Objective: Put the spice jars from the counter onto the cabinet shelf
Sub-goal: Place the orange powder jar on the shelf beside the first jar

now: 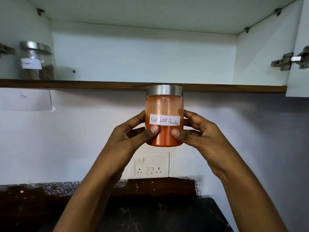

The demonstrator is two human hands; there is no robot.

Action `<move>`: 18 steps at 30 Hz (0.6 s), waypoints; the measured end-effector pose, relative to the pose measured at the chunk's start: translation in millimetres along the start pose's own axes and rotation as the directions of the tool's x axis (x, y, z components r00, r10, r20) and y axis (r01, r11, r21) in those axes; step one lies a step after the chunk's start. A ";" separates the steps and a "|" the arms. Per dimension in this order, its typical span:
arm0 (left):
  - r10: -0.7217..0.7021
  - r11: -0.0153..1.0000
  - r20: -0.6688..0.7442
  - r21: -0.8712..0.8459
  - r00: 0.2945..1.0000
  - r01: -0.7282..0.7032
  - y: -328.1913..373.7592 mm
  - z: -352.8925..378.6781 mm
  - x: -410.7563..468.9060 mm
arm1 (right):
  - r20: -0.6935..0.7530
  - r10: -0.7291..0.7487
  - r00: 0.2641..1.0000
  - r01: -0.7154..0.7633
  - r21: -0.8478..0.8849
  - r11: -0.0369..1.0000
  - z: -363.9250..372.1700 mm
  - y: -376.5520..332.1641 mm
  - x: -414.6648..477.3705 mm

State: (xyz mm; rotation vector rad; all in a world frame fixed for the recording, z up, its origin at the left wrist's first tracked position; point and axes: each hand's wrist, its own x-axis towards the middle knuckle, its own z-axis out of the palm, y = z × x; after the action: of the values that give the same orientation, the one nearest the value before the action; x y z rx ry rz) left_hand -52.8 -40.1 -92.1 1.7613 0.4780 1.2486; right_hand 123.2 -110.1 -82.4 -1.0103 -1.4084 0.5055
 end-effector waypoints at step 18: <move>0.116 0.980 -0.212 0.183 0.970 -0.078 103.6 -189.7 80.1 | 0.158 -0.166 0.973 0.168 0.000 0.986 166.8 -91.4 170.5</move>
State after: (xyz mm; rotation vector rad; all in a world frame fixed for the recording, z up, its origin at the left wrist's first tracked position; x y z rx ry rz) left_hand -207.0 48.2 54.7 1.8157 0.6523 1.5226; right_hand -33.7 26.7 65.7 -0.8677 -1.6241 0.4605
